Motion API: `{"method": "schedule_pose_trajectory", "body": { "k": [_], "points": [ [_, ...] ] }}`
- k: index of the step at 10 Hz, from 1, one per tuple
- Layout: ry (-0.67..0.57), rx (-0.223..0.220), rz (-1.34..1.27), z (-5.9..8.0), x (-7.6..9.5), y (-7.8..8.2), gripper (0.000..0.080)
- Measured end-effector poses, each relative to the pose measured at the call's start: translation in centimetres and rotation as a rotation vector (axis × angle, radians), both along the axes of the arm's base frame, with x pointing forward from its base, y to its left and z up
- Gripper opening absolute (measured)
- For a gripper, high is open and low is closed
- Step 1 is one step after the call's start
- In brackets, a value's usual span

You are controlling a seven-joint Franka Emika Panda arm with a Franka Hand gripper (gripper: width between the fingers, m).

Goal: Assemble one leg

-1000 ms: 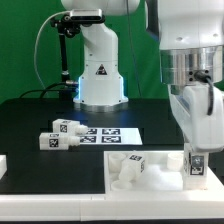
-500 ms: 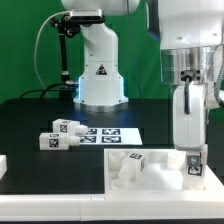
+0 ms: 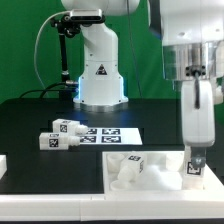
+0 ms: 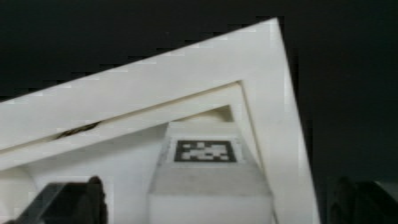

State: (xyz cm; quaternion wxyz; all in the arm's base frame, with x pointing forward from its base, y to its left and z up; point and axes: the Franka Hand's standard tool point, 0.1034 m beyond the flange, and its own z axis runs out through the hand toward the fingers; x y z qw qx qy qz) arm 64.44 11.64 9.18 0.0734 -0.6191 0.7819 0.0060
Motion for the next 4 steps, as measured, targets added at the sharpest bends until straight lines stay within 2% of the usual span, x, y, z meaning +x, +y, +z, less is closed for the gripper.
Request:
{"method": "schedule_pose_trajectory", "body": {
  "k": [3, 4],
  "points": [
    [-0.065, 0.02, 0.055, 5.0, 1.1, 0.0, 0.0649],
    [-0.073, 0.02, 0.052, 5.4, 1.4, -0.2, 0.0649]
  ]
}}
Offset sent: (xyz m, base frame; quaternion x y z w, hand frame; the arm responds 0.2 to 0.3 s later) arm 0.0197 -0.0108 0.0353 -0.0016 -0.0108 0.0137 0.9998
